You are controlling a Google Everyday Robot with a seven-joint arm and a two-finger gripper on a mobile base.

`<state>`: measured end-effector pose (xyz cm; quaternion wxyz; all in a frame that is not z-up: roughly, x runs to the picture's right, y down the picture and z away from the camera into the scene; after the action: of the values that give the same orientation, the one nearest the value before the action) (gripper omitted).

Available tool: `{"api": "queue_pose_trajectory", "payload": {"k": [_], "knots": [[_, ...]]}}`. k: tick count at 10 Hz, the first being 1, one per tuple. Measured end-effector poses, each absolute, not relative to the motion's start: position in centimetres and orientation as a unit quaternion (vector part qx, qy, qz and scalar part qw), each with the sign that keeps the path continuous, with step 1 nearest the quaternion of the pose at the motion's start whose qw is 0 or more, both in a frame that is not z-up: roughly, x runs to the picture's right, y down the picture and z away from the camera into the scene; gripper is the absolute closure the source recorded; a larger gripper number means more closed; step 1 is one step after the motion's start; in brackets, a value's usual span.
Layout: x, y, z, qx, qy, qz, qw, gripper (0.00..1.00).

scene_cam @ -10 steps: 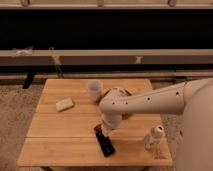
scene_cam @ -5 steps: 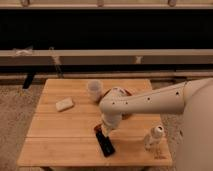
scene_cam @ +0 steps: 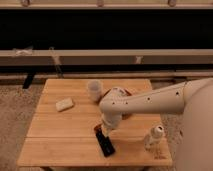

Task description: Knock the bottle over

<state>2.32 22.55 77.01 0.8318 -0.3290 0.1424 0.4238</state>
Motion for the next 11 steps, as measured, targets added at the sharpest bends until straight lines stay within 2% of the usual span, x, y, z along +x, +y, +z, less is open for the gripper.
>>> {"api": "queue_pose_trajectory", "payload": {"k": [1, 3, 4, 6, 9, 10, 11], "knots": [[2.32, 22.55, 77.01, -0.329, 0.142, 0.424, 0.832, 0.5], [2.32, 22.55, 77.01, -0.329, 0.142, 0.424, 0.832, 0.67], [2.32, 22.55, 77.01, -0.329, 0.142, 0.424, 0.832, 0.69], [2.32, 22.55, 77.01, -0.329, 0.142, 0.424, 0.832, 0.57], [2.32, 22.55, 77.01, -0.329, 0.142, 0.424, 0.832, 0.27], [2.32, 22.54, 77.01, -0.329, 0.142, 0.424, 0.832, 0.21], [2.31, 22.54, 77.01, -0.329, 0.142, 0.424, 0.832, 0.2]]}}
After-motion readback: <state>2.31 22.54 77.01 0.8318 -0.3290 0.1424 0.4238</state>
